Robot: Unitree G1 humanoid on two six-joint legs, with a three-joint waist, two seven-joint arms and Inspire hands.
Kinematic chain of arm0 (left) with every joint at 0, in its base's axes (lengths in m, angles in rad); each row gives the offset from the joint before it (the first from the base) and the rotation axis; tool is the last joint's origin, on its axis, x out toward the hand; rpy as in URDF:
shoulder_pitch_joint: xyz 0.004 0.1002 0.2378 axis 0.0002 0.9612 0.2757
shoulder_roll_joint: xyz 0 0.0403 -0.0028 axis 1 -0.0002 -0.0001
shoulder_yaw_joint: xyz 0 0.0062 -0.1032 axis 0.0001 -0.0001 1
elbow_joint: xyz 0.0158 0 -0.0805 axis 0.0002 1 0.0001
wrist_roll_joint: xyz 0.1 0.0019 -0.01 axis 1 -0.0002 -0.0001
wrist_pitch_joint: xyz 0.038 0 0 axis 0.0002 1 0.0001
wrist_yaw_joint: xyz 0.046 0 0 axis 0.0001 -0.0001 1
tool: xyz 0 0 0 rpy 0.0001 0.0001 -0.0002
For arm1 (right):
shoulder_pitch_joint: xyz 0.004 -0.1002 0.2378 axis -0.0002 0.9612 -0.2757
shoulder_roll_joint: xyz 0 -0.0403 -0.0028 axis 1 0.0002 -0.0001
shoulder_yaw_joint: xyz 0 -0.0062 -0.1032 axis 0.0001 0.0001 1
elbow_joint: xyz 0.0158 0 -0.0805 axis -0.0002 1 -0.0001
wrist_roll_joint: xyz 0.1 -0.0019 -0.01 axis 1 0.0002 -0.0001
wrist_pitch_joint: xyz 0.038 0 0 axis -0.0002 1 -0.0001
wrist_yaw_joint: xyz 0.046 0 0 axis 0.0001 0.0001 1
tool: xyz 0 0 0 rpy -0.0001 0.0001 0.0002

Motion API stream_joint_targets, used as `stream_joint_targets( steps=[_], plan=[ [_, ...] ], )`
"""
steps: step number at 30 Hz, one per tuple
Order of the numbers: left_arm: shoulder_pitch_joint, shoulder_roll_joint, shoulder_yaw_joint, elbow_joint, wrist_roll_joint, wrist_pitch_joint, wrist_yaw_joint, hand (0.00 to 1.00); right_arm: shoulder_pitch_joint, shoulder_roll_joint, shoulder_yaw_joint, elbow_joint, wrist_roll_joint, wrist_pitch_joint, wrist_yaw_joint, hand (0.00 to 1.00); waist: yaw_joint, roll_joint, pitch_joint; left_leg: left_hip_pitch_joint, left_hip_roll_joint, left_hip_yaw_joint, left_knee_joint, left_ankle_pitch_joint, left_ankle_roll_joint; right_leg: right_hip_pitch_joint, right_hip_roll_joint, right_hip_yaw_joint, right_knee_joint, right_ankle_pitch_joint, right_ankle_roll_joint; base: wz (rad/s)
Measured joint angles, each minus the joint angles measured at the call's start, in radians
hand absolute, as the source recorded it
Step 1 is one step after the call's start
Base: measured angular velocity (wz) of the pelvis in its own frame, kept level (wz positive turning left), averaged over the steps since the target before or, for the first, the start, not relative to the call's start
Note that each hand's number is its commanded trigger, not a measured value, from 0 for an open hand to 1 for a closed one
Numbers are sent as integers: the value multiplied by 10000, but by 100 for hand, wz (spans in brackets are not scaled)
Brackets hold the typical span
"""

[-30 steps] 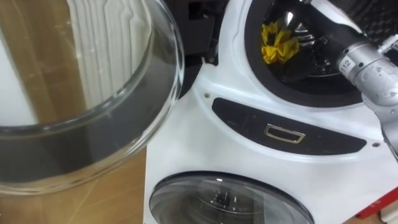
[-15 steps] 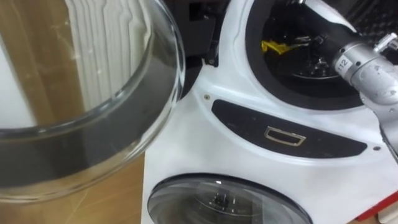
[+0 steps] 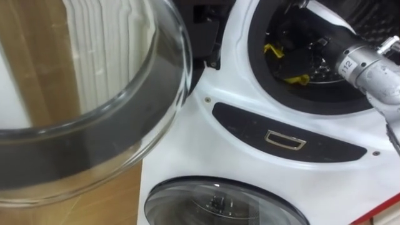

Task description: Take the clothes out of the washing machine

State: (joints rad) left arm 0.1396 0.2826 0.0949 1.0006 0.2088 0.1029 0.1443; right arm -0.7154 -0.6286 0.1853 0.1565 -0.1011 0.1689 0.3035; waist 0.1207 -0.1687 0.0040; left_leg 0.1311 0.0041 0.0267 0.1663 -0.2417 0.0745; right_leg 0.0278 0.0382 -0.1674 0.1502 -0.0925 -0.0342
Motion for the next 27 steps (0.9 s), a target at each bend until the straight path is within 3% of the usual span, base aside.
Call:
stream_joint_targets(
  steps=[8,12,17,20,21,22,23,24,25,27],
  plan=[
    [256,60,7,-31,6,-10,6,0,204,-193,-18,-978,166,69,52,100,-96,70,-1,-55,15,-5,-60,-23,-38,-86,97,136,2,1,-2,-2],
    [478,39,-6,18,-180,-12,35,0,320,-356,-17,-2271,166,82,-57,100,-259,282,-8,-55,44,167,-20,-23,-39,-108,79,319,1,0,-3,-8],
    [494,41,-12,26,-212,-334,264,0,1440,-423,-249,-4168,140,81,-766,100,-430,434,-69,-8,88,284,-3,-17,-49,-88,120,366,1,-28,-44,-8],
    [541,18,-22,220,-434,-421,494,0,2119,-356,-302,-5194,246,82,-1107,100,-456,503,-120,100,113,632,10,29,-128,-46,159,719,-3,-24,-52,-27],
    [557,20,-52,428,-597,-443,565,0,2270,-261,-294,-5390,348,82,-1188,100,-523,507,-120,100,103,813,221,18,-261,73,112,985,-47,-9,-74,5],
    [546,44,-260,627,-829,-465,722,0,2429,-151,-292,-5538,373,87,-1323,100,-736,377,-135,-345,63,921,916,-245,-727,203,-94,1577,-178,3,-86,24],
    [508,47,-352,685,-872,-488,754,0,2559,-152,-335,-5667,378,90,-1440,100,-860,354,-140,-546,124,989,810,-253,-845,212,-139,1941,-189,1,-82,62],
    [356,44,-561,776,-845,-549,793,0,2960,-121,-600,-5919,377,91,-1663,100,-962,333,-160,-933,440,1181,239,153,-674,133,-170,2341,-119,-45,4,31],
    [393,-16,-593,804,-796,-636,861,0,3313,-111,-810,-6073,370,112,-1771,100,-822,391,-226,-823,447,1523,226,310,-602,37,-148,2454,-62,-84,141,8],
    [666,-50,-588,937,-775,-687,888,0,3620,-106,-1015,-6425,402,110,-1786,100,-745,413,-217,-600,410,1625,246,312,-601,95,-144,2214,-123,-101,177,-51]
  ],
)
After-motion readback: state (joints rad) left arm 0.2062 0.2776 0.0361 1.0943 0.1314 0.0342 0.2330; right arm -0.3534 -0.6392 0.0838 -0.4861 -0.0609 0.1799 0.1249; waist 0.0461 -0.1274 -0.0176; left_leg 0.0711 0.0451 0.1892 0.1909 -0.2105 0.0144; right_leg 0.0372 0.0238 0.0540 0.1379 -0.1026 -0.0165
